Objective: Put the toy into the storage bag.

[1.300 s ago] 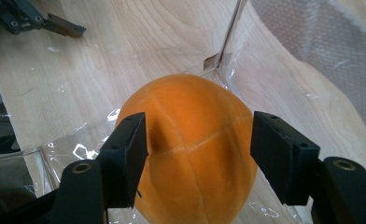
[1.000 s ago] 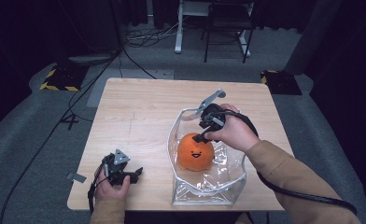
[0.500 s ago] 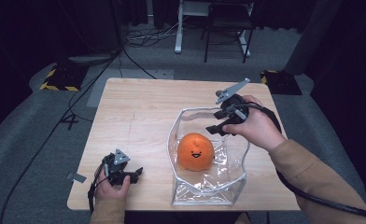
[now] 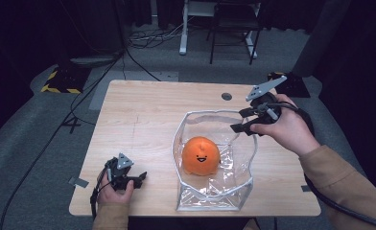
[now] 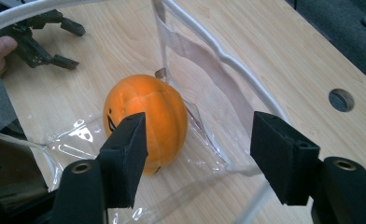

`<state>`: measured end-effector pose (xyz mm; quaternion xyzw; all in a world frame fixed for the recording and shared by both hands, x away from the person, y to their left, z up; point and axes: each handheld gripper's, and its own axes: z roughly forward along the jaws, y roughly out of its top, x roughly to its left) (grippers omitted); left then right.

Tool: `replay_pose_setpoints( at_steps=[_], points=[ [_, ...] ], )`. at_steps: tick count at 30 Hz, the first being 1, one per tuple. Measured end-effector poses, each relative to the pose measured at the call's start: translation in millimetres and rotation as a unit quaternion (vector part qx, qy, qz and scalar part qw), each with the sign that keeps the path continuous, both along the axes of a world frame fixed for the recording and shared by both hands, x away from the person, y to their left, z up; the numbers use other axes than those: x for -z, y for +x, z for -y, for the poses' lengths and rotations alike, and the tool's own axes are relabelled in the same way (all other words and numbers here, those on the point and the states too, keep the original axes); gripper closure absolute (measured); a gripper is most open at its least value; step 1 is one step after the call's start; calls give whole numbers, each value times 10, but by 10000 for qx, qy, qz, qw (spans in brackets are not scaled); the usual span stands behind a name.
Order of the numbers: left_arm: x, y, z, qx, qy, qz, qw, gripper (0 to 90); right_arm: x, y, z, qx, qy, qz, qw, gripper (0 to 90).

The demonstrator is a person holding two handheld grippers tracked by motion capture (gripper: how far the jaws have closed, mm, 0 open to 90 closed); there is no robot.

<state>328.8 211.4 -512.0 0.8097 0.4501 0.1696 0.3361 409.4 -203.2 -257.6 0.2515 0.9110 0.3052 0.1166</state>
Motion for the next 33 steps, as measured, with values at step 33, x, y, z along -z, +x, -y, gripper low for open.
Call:
replay_pose_setpoints(
  at_steps=[33],
  points=[
    [-3,5,-2,21,18,-10,10000,170,511,34,1281,1420,387,-286,9887,163]
  ],
)
